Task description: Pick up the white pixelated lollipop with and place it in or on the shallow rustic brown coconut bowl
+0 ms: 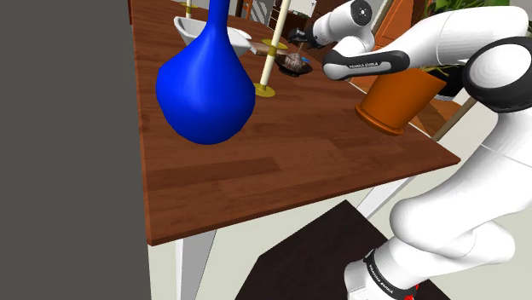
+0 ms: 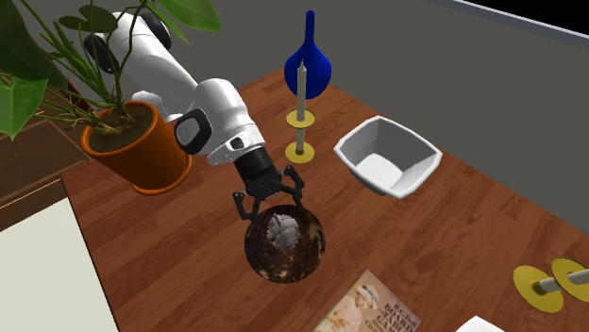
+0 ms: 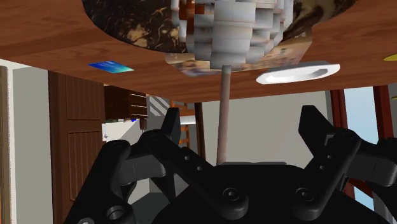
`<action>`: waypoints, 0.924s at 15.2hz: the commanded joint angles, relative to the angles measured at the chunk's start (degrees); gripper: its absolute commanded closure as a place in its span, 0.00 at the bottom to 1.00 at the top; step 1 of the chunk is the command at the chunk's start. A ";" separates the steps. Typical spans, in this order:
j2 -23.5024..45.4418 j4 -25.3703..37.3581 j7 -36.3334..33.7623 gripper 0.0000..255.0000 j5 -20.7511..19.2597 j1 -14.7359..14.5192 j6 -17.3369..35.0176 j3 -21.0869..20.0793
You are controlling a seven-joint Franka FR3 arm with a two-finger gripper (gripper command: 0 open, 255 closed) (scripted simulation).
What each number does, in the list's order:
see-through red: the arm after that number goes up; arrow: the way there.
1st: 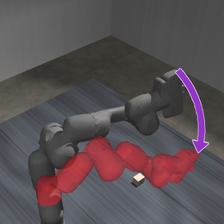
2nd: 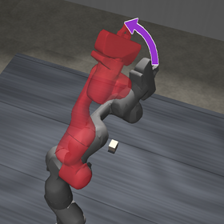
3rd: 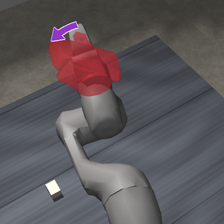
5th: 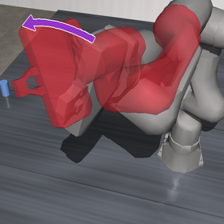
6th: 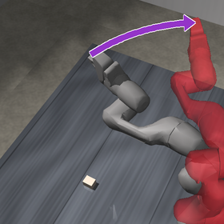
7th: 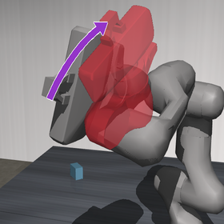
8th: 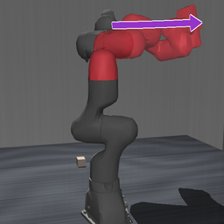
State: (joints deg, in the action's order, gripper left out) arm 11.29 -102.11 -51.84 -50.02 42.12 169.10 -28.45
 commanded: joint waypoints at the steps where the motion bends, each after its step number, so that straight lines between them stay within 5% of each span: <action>1: 0.03 -0.40 0.25 0.00 0.36 0.42 0.07 0.16; 2: 0.66 0.16 0.03 0.00 -0.09 0.23 0.02 0.33; 6: -9.03 -8.61 7.90 0.00 11.59 4.64 1.52 -3.23; 14: -9.04 -8.61 7.92 0.00 11.63 4.36 1.52 -2.94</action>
